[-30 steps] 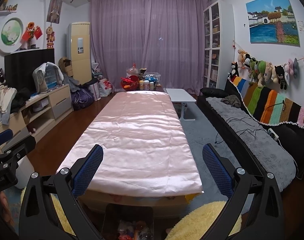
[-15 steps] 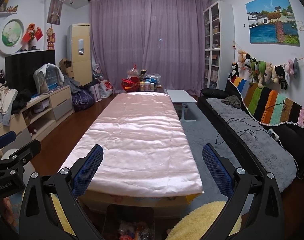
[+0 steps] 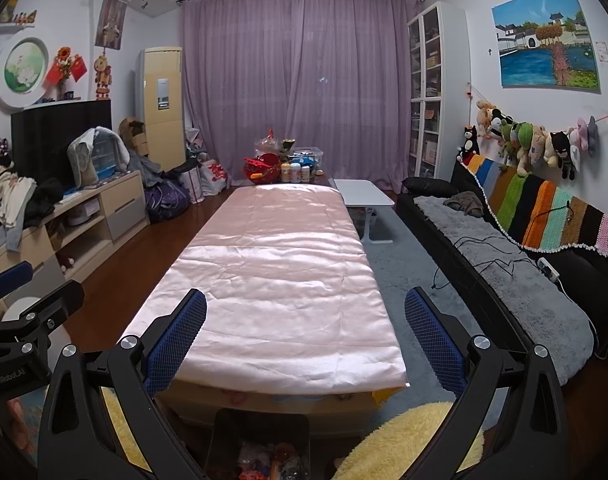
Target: Collect trash
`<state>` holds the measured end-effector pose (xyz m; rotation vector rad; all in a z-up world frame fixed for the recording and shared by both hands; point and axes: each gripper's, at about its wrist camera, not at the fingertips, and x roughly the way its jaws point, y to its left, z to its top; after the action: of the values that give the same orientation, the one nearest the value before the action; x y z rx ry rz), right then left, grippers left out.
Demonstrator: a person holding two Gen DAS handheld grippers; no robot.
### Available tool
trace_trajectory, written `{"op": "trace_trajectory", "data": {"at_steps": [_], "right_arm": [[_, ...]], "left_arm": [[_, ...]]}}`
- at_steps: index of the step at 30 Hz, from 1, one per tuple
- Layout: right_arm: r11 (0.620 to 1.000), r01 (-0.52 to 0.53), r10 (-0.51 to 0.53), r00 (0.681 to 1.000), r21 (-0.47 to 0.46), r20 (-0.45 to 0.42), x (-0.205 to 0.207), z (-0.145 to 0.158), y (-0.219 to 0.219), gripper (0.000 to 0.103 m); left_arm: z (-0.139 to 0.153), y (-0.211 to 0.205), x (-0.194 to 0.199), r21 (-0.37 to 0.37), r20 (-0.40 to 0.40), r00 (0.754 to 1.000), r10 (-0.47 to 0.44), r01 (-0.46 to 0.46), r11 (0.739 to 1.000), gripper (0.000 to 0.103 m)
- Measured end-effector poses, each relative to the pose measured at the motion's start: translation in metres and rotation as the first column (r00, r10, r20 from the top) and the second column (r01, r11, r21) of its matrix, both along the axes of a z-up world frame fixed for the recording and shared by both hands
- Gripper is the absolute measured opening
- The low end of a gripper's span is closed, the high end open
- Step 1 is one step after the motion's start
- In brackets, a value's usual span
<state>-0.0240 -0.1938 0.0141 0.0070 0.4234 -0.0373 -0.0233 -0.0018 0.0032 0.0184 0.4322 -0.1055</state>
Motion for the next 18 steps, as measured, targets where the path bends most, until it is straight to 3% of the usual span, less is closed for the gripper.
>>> {"op": "trace_trajectory", "data": {"at_steps": [18], "right_arm": [[1.000,-0.005,0.005,1.000,0.003,-0.002,0.0003,0.0004,0.0025,0.100]], "left_arm": [[-0.0005,-0.0001,0.0002,0.000,0.000,1.000,-0.001,0.001,1.000,0.095]]}}
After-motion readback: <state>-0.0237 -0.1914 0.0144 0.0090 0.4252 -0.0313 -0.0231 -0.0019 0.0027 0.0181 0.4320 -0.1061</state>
